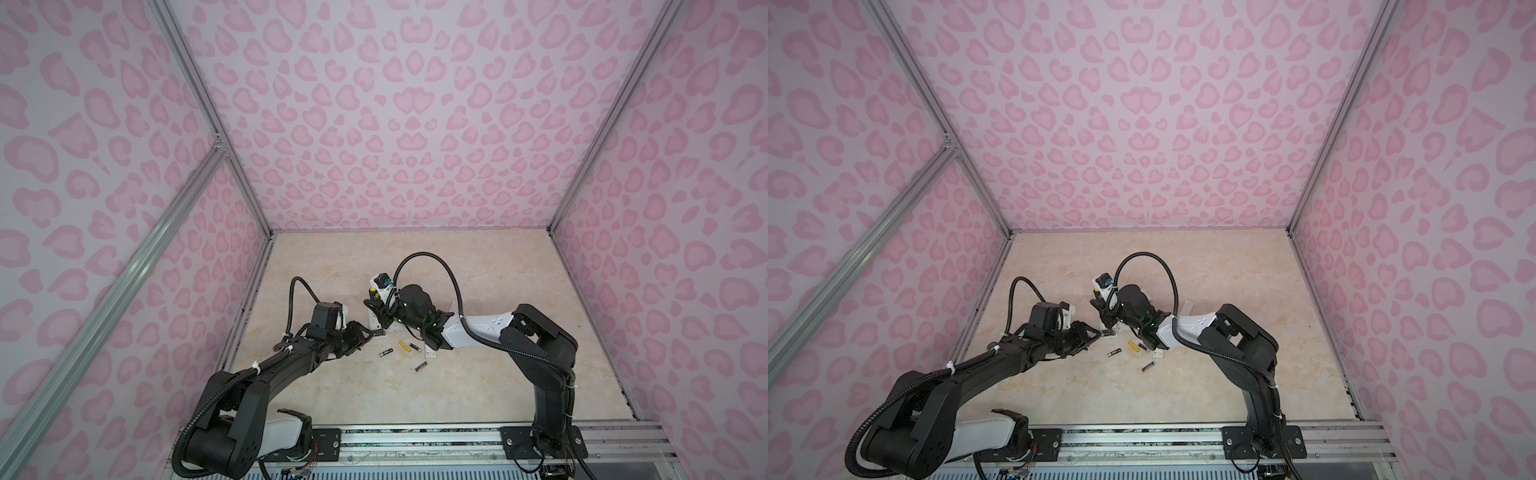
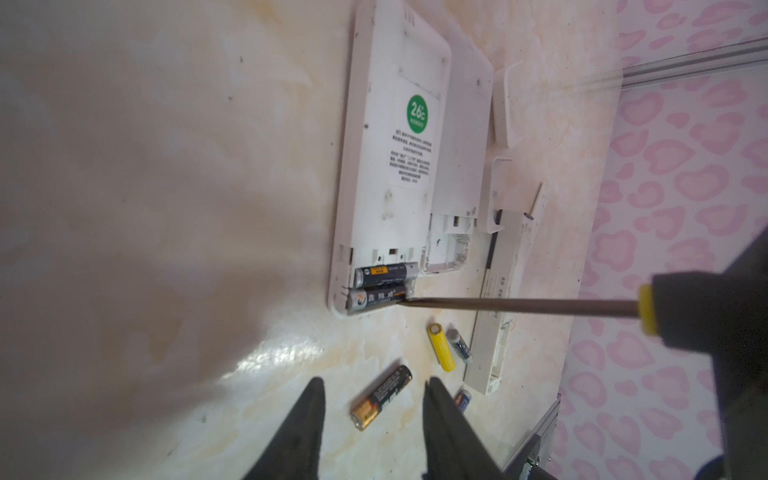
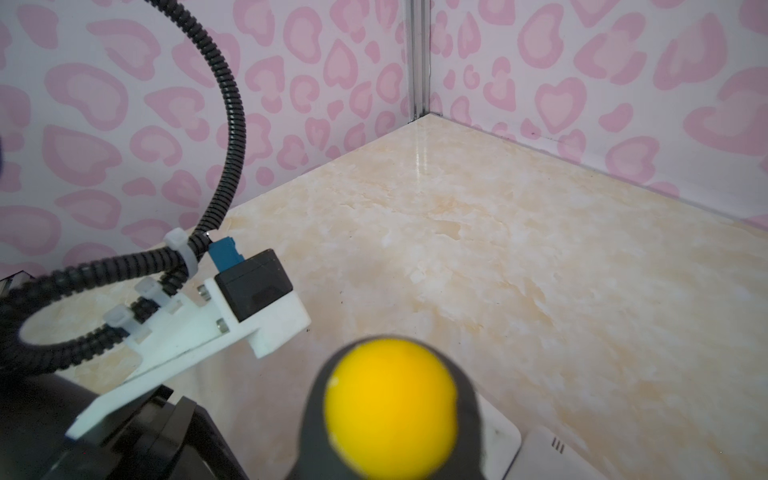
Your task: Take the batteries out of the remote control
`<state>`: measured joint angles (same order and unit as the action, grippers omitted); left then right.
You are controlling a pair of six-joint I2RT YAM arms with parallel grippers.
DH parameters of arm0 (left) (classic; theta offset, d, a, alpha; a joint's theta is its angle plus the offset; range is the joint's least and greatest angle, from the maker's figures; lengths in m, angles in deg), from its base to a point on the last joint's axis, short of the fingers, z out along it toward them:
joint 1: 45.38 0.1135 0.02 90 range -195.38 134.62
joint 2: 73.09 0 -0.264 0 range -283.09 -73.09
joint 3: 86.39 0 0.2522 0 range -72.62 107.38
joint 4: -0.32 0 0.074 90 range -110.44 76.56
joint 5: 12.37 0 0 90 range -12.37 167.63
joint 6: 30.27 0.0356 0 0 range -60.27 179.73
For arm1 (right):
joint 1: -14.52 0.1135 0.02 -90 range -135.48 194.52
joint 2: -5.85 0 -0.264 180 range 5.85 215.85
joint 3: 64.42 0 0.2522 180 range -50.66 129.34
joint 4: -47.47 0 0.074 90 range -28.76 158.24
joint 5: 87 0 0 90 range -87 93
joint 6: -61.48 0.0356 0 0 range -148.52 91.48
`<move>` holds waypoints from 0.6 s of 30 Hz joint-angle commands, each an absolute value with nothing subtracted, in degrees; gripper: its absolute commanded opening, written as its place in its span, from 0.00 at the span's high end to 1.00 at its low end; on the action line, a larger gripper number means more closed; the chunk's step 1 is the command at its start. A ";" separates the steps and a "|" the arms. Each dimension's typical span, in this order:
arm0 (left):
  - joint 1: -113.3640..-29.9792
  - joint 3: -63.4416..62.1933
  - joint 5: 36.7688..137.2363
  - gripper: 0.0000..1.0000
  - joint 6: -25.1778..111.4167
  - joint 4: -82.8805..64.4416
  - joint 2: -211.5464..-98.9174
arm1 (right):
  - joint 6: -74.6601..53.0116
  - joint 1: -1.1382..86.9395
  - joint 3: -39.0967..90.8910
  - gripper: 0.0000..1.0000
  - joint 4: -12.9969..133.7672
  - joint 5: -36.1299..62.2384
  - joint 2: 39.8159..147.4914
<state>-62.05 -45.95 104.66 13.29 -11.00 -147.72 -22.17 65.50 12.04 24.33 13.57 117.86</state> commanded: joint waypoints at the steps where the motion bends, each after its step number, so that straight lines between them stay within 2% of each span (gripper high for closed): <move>1: -62.55 -46.32 104.80 0.59 12.60 -7.60 -148.99 | -22.98 65.27 11.13 1.00 19.22 15.15 118.45; 6: -63.96 -46.44 105.19 0.62 11.44 -6.23 -150.51 | -22.26 65.19 9.35 1.00 17.91 15.46 117.08; 10: -64.09 -47.30 105.18 0.63 8.84 -5.47 -149.87 | -16.03 63.64 9.95 1.00 18.54 18.33 114.99; 15: -64.28 -46.97 104.14 0.63 9.87 -8.50 -147.96 | -18.89 63.08 13.01 1.00 19.49 18.55 115.54; 18: -64.28 -48.79 102.36 0.68 8.75 -7.21 -146.15 | -18.59 63.16 13.07 1.00 17.67 18.84 116.58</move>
<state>-64.26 -47.94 104.11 9.88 -7.79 -147.15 -19.03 63.16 12.96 19.98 17.90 115.59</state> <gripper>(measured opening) 0.315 0.223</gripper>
